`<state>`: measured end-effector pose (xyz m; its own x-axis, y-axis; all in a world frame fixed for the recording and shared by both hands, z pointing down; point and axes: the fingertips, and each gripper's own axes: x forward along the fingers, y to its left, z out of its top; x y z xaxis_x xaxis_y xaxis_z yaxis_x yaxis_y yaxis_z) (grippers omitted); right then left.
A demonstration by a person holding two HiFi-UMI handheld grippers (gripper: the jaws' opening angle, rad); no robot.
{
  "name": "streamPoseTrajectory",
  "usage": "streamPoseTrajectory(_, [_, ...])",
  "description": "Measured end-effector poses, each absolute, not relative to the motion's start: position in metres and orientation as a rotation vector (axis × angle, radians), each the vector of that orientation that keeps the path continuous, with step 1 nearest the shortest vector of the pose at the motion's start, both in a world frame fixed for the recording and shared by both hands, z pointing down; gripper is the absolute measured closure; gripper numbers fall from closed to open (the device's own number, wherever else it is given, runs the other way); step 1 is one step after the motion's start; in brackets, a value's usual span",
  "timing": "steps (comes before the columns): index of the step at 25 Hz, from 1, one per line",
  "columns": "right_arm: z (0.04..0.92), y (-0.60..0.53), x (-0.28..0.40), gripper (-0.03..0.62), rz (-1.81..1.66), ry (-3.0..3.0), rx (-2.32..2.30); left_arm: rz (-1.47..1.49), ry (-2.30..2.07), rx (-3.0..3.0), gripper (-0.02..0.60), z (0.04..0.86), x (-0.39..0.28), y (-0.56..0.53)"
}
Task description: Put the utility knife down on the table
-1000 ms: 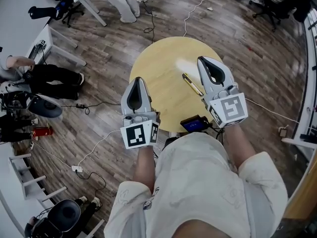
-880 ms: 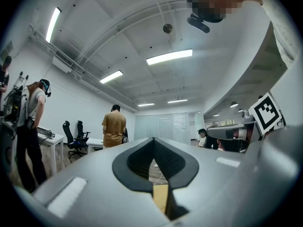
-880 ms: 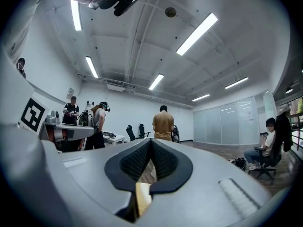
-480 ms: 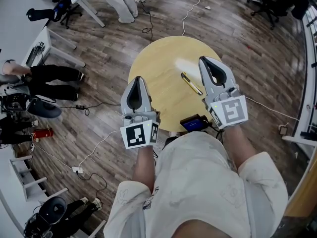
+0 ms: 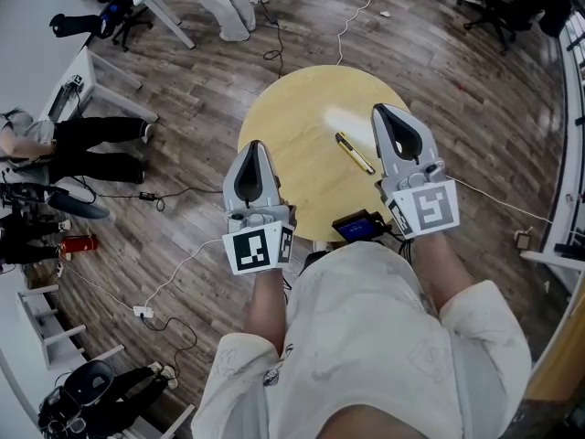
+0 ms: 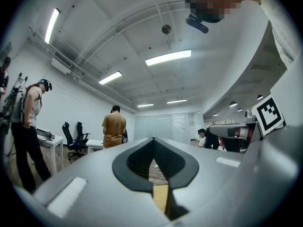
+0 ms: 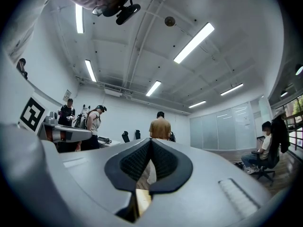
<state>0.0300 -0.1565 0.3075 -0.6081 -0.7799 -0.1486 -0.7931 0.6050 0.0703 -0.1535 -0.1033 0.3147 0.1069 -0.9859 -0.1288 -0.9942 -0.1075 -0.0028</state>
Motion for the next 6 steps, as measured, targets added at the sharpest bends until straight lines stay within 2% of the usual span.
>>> streamPoseTrajectory(6, [0.3083, -0.1577, 0.0309, 0.589, 0.191, 2.724, -1.348, 0.15, 2.042, -2.276, 0.561, 0.3158, -0.1536, -0.1041])
